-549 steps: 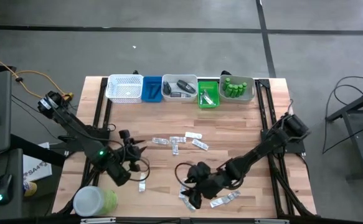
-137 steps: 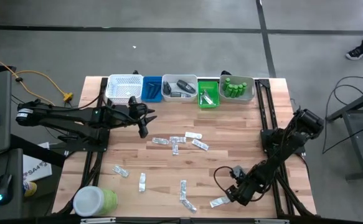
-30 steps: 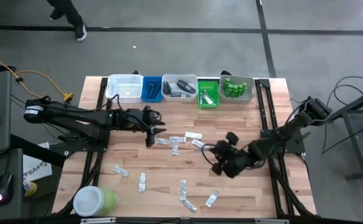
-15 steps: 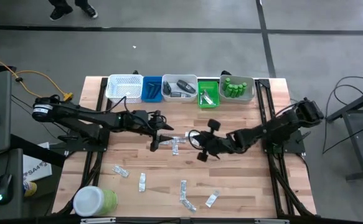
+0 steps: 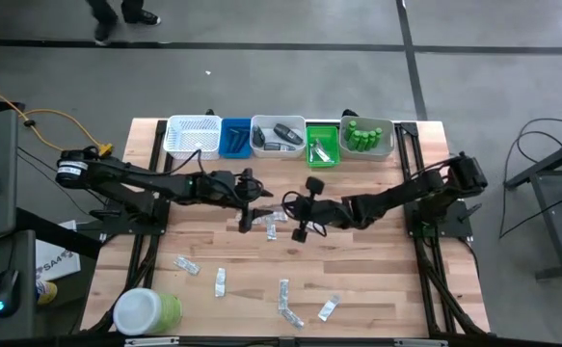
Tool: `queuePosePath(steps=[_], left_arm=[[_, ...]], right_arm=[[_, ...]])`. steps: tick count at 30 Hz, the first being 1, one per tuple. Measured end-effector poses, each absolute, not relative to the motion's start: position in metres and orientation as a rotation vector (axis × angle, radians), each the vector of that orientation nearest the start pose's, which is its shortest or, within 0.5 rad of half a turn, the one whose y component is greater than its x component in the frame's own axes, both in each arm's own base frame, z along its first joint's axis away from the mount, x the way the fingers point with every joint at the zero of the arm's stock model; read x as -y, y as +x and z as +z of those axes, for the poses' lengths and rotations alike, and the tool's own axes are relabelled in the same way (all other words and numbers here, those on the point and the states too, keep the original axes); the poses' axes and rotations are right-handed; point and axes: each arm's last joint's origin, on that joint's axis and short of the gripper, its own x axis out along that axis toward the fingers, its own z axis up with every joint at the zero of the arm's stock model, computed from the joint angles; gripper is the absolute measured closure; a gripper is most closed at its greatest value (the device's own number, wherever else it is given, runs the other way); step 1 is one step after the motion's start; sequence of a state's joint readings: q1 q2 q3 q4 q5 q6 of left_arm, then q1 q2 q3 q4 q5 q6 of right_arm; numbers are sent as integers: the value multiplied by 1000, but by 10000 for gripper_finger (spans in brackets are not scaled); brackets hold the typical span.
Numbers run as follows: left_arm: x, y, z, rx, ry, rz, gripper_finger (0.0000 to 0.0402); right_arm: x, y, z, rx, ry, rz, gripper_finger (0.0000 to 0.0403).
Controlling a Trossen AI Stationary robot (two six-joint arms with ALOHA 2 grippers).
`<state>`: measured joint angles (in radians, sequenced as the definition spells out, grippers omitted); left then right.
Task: Pick & Place Travel size toiletries
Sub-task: Put the bandage pack into the left white bin
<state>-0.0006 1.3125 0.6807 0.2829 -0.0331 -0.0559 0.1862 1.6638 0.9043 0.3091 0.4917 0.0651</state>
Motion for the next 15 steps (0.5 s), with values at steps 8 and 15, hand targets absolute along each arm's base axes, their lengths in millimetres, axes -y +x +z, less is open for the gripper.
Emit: queuePosePath(steps=[8,15], left_arm=[[-1,275,227,-380,-49,44,155],[-1,275,225,-391,-80,50,172]], right_arm=[[-52,347,208,-338,-102,-284,400],[-52,348,209,-327,-108,-279,400]])
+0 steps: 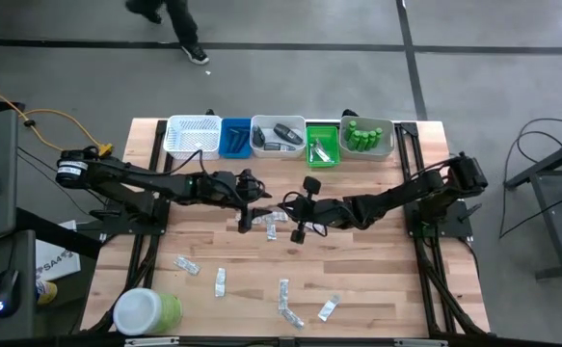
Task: Pick & Place Travel size toiletries
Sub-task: Put the bandage pack into the left white bin
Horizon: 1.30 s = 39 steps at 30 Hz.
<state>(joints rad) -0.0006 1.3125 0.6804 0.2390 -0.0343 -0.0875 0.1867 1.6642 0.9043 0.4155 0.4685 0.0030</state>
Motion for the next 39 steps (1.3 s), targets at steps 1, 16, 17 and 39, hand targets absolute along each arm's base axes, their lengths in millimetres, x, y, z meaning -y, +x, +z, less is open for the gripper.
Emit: queuePosePath(steps=[1,16,17,39], left_arm=[[-1,275,225,-392,-85,52,183],[0,275,224,-406,-126,27,396],[0,274,224,-409,-126,27,398],[-60,221,238,-500,-60,893,401]], right_arm=[[-52,348,209,-329,-109,-279,400],[-52,347,207,-348,-113,-282,399],[-52,347,207,-348,-113,-277,399],[-47,299,261,-399,132,-249,167]])
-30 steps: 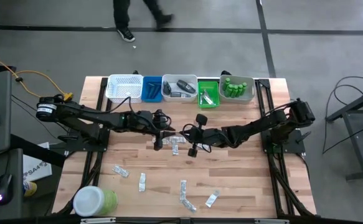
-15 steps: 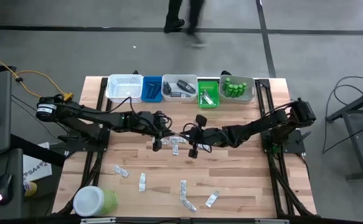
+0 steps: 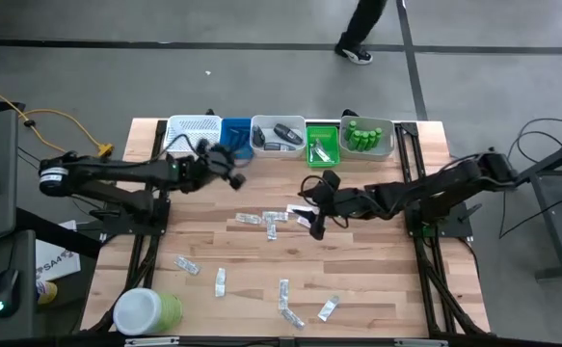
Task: Pick & Place Travel size toiletries
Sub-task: Put the bandage pack into the left white bin
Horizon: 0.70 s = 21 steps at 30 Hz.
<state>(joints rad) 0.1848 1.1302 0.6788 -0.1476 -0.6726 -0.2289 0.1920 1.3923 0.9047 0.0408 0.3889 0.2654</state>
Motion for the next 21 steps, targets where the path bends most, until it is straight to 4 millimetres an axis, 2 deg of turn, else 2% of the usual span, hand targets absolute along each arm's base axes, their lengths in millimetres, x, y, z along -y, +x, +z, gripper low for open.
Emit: queuePosePath(steps=[7,14,21], left_arm=[[-106,199,227,-571,-143,1212,401],[-141,186,217,-590,-240,1315,401],[-159,175,210,-608,-328,1355,390]], right_arm=[[-49,296,262,-418,128,-237,168],[-49,295,261,-428,124,-239,175],[-50,295,260,-431,124,-236,175]])
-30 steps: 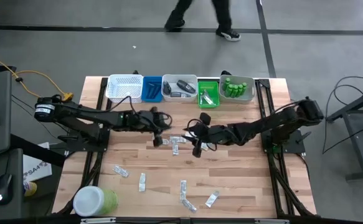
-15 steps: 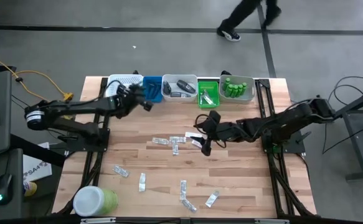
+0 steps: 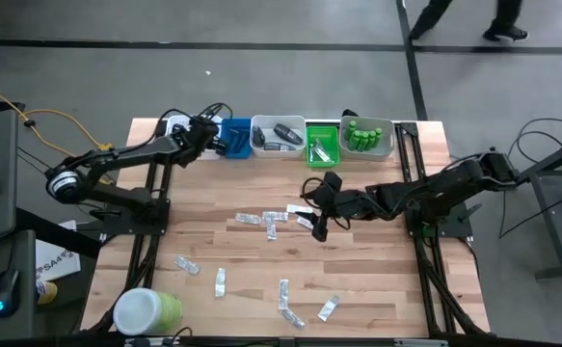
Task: Pick & Place Travel size toiletries
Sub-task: Put the bandage pack into the left white bin
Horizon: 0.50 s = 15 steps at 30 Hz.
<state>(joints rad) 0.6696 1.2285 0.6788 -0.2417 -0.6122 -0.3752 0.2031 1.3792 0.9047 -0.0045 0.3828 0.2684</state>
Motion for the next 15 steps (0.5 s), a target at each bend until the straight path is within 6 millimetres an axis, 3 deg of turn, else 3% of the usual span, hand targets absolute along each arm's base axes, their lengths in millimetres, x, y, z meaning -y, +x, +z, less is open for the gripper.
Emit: queuePosePath(steps=[11,15], left_arm=[[-159,173,210,-626,-330,1346,262],[-152,171,221,-590,-369,1248,244]], right_arm=[[-50,295,260,-441,152,-220,175],[-53,293,256,-473,171,-230,175]])
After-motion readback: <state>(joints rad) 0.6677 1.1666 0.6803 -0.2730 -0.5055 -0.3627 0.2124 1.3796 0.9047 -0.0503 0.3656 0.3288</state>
